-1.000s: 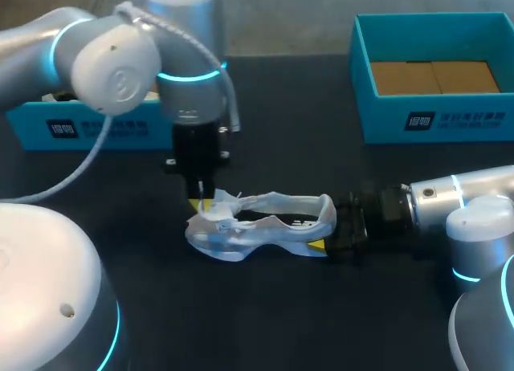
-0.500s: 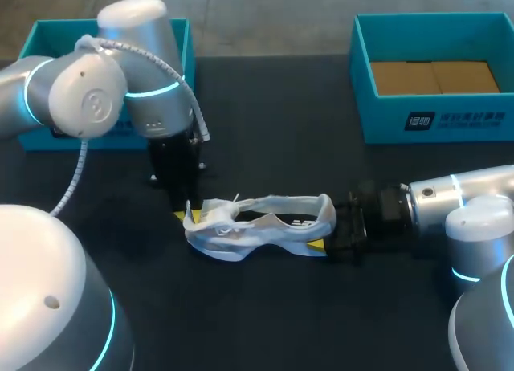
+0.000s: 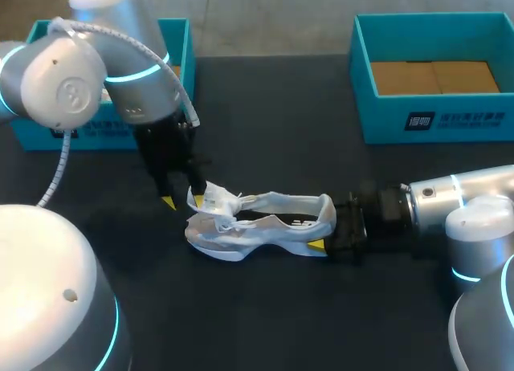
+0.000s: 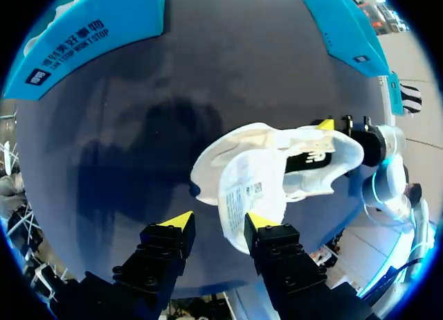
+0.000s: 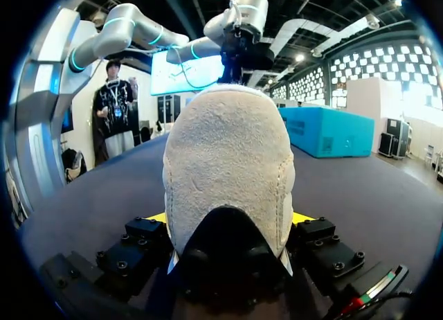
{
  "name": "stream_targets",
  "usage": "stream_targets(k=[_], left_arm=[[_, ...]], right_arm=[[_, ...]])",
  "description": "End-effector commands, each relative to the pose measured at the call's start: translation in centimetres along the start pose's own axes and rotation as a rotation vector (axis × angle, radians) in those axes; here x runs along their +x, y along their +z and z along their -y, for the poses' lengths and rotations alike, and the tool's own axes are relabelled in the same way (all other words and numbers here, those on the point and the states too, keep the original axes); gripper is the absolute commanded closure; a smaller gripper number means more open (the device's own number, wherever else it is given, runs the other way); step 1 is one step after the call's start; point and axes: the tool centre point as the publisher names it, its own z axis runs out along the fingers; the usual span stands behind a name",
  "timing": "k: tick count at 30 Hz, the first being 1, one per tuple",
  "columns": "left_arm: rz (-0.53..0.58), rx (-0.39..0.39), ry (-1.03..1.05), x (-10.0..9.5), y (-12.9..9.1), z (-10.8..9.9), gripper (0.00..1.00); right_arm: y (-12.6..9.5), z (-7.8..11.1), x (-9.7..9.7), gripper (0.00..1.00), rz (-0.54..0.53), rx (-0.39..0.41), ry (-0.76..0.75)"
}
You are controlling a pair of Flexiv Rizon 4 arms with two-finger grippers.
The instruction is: Take the shoe out of the shoebox, open the shoe tongue, remove and reinsert the insole, then place the shoe into the shoebox
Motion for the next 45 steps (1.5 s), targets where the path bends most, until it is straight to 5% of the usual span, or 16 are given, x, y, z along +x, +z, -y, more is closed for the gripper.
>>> stream_targets(k=[1, 11, 12, 13, 33, 45], left_arm=[[-0.006, 0.098, 0.035, 0.2, -3.5, -2.1, 0.54], [0.017, 0.154, 0.321, 2.6, -7.0, -2.9, 0.60], [0.024, 0.155, 0.371, 2.8, -7.1, -3.0, 0.75], [0.026, 0.156, 0.415, 3.0, -7.3, -3.1, 1.00], [0.009, -0.073, 1.377, 6.0, -9.1, -2.3, 1.00], [0.008, -0.088, 1.432, 6.3, -9.5, -2.4, 1.00]], right_arm=[[0.2, 0.1, -0.1, 1.00, 0.000, 0.003, 0.001], [0.2, 0.1, -0.1, 1.00, 0.000, 0.003, 0.001], [0.2, 0.1, -0.1, 1.00, 0.000, 0.003, 0.001], [0.2, 0.1, -0.1, 1.00, 0.000, 0.003, 0.001], [0.2, 0.1, -0.1, 1.00, 0.000, 0.003, 0.001], [0.2, 0.1, -0.1, 1.00, 0.000, 0.003, 0.001]])
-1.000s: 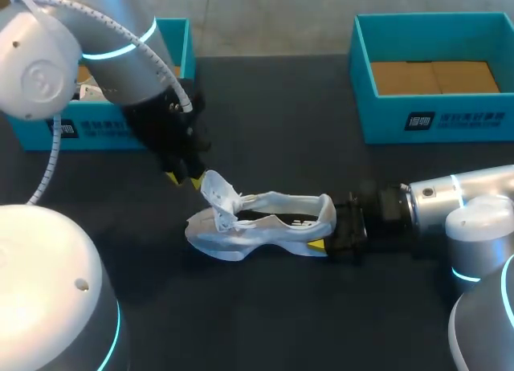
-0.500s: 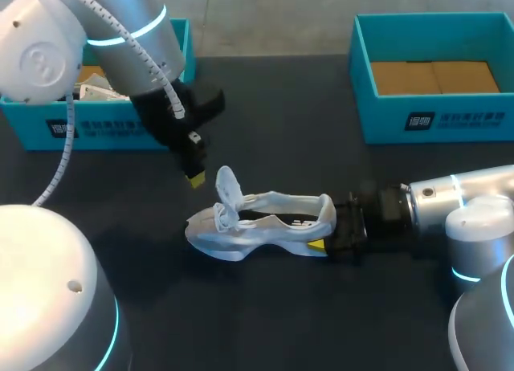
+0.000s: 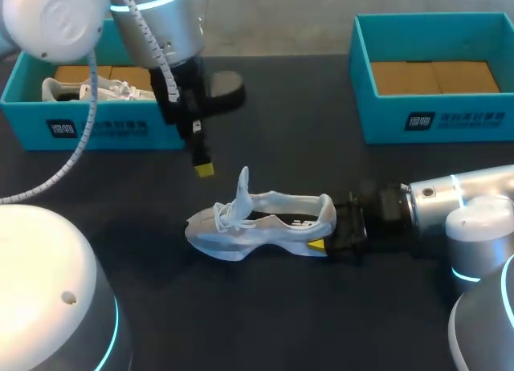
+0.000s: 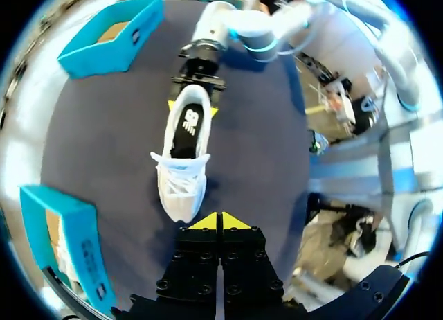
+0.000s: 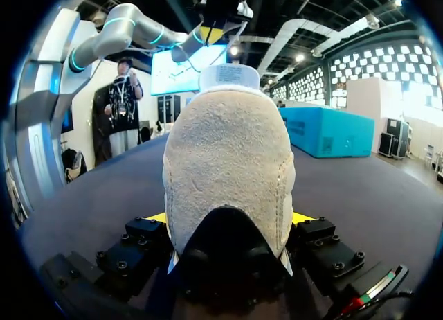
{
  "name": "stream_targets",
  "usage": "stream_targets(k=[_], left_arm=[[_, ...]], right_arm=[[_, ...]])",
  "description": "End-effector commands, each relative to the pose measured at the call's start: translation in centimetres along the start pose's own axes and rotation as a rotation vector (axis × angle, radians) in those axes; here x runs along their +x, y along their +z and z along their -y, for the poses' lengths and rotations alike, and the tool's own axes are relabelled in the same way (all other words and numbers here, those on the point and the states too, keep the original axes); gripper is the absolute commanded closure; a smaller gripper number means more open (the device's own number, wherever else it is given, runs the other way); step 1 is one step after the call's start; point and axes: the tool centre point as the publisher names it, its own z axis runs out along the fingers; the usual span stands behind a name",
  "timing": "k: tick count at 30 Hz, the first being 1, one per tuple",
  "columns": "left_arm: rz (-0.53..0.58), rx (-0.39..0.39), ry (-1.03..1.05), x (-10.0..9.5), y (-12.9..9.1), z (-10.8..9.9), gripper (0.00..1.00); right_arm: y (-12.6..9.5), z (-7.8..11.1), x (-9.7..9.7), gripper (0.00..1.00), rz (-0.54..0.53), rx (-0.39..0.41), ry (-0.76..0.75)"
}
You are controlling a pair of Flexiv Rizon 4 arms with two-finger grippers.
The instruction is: Take the shoe out of the shoebox, open the shoe tongue, remove and reinsert the insole, then place the shoe into the shoebox
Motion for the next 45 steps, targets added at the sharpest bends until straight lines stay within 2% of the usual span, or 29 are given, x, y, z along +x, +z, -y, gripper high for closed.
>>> stream_targets(k=[1, 7, 12, 17, 27, 35, 41, 45], left_arm=[[-0.026, -0.038, 0.116, -0.6, -0.1, 0.4, 1.00], [-0.026, -0.038, 0.116, -0.6, -0.1, 0.4, 1.00], [0.017, 0.036, 0.168, -1.8, -0.3, 1.0, 1.00], [0.063, 0.044, 0.189, -2.7, 0.3, 3.1, 1.00], [0.045, 0.037, 0.247, -2.1, 3.5, 8.8, 1.00], [0.077, -0.004, 0.291, -2.2, 6.3, 13.5, 1.00], [0.081, -0.025, 0.302, -2.9, 8.8, 15.6, 1.00], [0.056, -0.030, 0.293, -3.4, 10.3, 16.2, 1.00]], right_arm=[[0.2, 0.1, -0.1, 1.00, 0.000, 0.003, 0.001], [0.2, 0.1, -0.1, 1.00, 0.000, 0.003, 0.001], [0.2, 0.1, -0.1, 1.00, 0.000, 0.003, 0.001], [0.2, 0.1, -0.1, 1.00, 0.000, 0.003, 0.001], [0.2, 0.1, -0.1, 1.00, 0.000, 0.003, 0.001], [0.2, 0.1, -0.1, 1.00, 0.000, 0.003, 0.001], [0.2, 0.1, -0.1, 1.00, 0.000, 0.003, 0.001], [0.2, 0.1, -0.1, 1.00, 0.000, 0.003, 0.001]])
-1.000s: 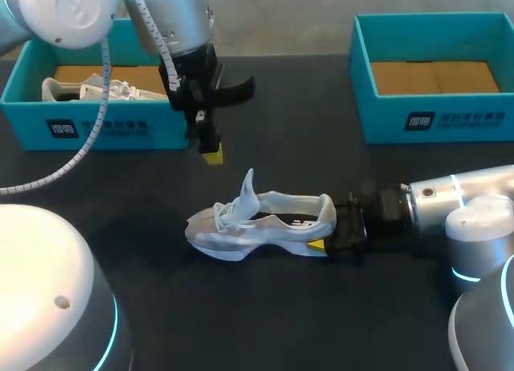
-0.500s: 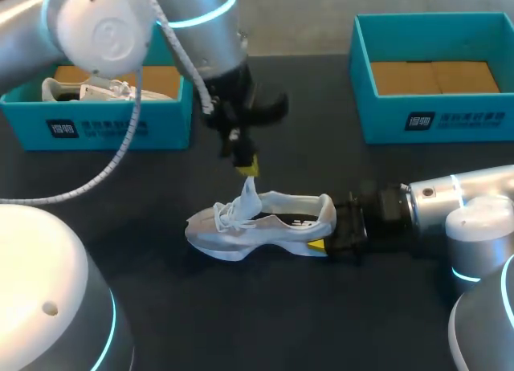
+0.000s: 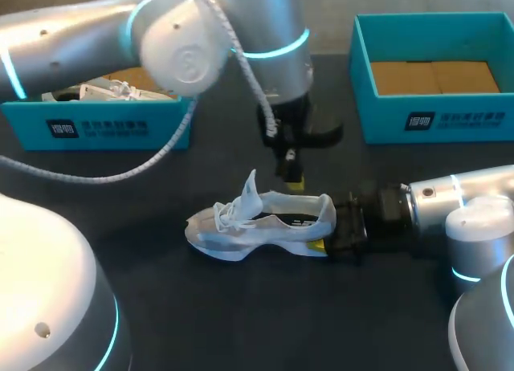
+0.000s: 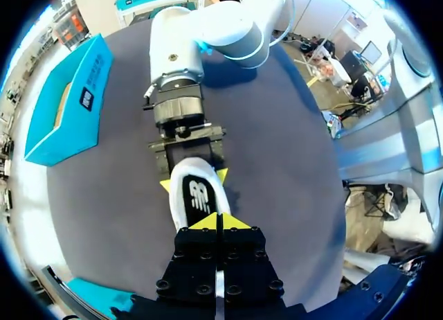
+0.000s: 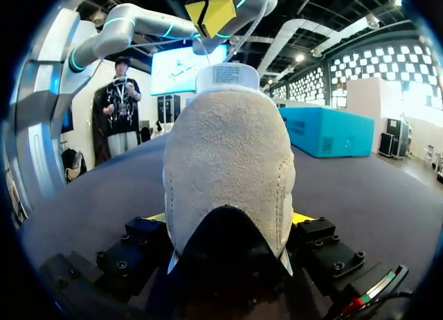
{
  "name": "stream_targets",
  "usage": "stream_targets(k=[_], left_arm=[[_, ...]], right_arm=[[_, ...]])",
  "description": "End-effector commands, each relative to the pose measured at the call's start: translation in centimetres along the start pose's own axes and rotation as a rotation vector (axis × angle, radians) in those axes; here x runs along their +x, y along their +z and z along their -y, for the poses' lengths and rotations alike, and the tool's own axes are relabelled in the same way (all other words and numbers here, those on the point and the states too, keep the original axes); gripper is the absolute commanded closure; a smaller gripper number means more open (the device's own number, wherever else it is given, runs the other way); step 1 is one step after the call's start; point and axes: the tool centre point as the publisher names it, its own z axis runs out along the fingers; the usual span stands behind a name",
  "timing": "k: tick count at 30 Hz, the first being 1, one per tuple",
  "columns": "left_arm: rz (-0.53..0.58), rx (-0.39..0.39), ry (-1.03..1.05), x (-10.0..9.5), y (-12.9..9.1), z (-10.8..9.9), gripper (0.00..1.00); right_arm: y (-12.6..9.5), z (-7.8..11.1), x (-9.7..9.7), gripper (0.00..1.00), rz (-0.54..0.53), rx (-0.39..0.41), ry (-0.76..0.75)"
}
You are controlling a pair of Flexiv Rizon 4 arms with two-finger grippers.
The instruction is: Take the shoe out of the shoebox, open the shoe tongue, remove and reinsert the insole, then place the shoe into the shoebox
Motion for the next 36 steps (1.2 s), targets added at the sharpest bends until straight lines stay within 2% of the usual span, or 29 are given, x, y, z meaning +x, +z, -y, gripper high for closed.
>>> stream_targets(k=[1, 11, 27, 32, 36], left_arm=[[-0.028, -0.031, -0.006, -1.3, 2.2, 1.9, 1.00], [-0.029, -0.048, -0.027, -1.4, 4.4, 0.7, 1.00], [0.000, -0.009, -0.039, -0.6, 7.1, -1.7, 1.00], [-0.002, 0.011, -0.059, -1.0, 7.3, -2.8, 1.00], [-0.002, 0.011, -0.059, -1.0, 7.3, -2.8, 1.00]], right_arm=[[0.2, 0.1, -0.1, 1.00, 0.000, 0.004, 0.001], [0.2, 0.1, -0.1, 1.00, 0.000, 0.004, 0.001], [0.2, 0.1, -0.1, 1.00, 0.000, 0.004, 0.001], [0.2, 0.1, -0.1, 1.00, 0.000, 0.004, 0.001], [0.2, 0.1, -0.1, 1.00, 0.000, 0.004, 0.001]])
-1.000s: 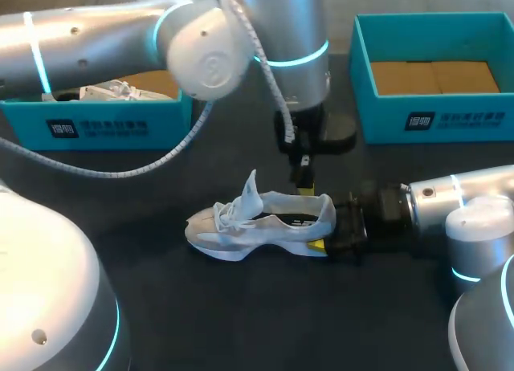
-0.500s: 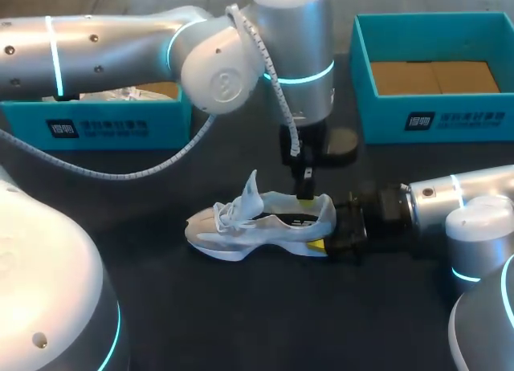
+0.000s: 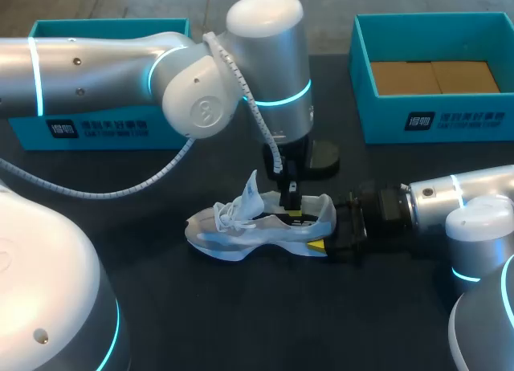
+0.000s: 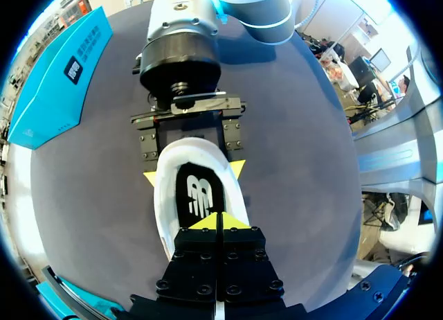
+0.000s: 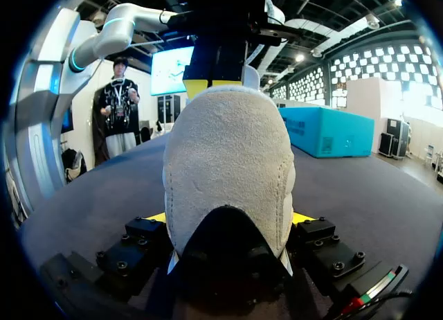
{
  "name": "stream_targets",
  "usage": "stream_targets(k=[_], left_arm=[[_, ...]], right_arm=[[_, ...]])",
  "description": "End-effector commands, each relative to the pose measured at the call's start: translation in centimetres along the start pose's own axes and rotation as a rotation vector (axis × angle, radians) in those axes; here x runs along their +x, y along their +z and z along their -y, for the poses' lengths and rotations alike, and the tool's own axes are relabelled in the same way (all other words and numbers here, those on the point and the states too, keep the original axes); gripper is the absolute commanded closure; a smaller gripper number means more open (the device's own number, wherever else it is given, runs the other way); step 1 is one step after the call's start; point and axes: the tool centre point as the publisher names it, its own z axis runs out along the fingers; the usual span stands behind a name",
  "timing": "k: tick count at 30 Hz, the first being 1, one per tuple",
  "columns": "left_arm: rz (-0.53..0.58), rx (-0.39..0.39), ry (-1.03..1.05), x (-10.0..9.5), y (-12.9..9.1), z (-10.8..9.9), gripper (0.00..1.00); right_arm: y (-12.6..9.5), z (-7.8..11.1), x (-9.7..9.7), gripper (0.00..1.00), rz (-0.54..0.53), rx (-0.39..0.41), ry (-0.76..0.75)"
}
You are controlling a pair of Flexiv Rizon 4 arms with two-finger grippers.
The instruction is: Take the shoe out of the shoebox, open the shoe tongue, remove and reinsert the insole, then place the shoe into the shoebox
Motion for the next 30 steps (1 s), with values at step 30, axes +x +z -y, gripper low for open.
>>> stream_targets(k=[30], left_arm=[[-0.079, -0.023, -0.062, -1.8, 4.5, -2.3, 1.00]], right_arm=[[0.2, 0.1, -0.1, 1.00, 0.000, 0.003, 0.001]])
